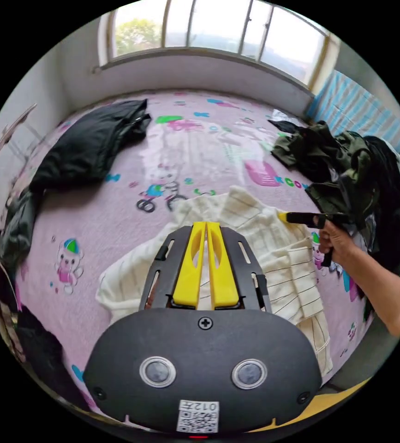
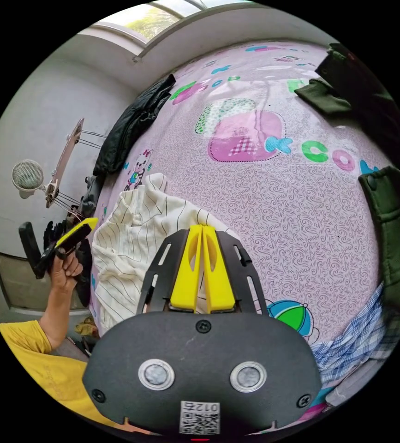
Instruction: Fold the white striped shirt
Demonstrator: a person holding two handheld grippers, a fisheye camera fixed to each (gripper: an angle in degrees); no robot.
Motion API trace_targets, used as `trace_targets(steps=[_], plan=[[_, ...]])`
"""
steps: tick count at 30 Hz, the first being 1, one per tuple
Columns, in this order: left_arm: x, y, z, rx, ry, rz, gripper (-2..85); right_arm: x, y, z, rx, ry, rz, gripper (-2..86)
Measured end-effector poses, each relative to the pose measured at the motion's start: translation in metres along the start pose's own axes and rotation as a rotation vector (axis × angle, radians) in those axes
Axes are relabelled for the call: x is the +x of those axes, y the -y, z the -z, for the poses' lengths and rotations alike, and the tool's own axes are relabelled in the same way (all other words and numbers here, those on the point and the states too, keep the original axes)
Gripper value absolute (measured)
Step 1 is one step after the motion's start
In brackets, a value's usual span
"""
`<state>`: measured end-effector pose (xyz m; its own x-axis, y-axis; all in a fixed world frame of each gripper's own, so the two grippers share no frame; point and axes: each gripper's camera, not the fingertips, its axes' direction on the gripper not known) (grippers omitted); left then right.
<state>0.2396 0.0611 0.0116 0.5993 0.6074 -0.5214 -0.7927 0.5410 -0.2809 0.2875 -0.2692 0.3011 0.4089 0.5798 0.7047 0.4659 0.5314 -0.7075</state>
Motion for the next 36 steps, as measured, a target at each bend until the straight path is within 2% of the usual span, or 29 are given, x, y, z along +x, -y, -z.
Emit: trace_targets(steps=[3,6,10,15,17,20,23,26,31,36], plan=[[-0.054,-0.025,-0.007,-0.044,0.005,0.148,0.4,-0.005,-0.004,-0.008,0.003,-0.003,-0.01,-0.1],[-0.08,-0.041,-0.036,-0.158,0.004,0.147,0.2,-0.014,-0.007,-0.016,-0.005,-0.032,0.0,-0.1],[-0.101,-0.06,-0.061,-0.162,0.081,0.165,0.0,-0.021,-0.01,-0.028,-0.027,-0.022,-0.021,-0.1],[-0.143,-0.088,-0.085,-0.165,-0.07,0.352,-0.1,-0.031,-0.021,-0.044,-0.017,-0.014,-0.049,-0.1],[-0.149,-0.096,-0.09,-0.194,-0.071,0.323,-0.1,-0.046,-0.026,-0.05,-0.031,-0.061,-0.021,-0.1],[-0.151,-0.115,-0.082,-0.133,-0.067,0.224,0.1,-0.07,-0.037,-0.048,0.005,-0.1,0.081,0.1],[-0.153,-0.137,-0.079,-0.07,-0.058,0.142,0.2,-0.091,-0.049,-0.048,0.073,-0.06,0.144,0.2],[-0.159,-0.153,-0.098,-0.106,-0.032,0.092,0.3,-0.114,-0.054,-0.066,0.066,-0.028,0.227,0.3],[-0.189,-0.181,-0.146,-0.2,0.0,0.15,0.1,-0.119,-0.053,-0.12,-0.069,-0.243,0.162,0.1],[-0.217,-0.218,-0.176,-0.222,-0.078,0.161,0.1,-0.128,-0.058,-0.144,-0.092,-0.215,0.116,0.1]])
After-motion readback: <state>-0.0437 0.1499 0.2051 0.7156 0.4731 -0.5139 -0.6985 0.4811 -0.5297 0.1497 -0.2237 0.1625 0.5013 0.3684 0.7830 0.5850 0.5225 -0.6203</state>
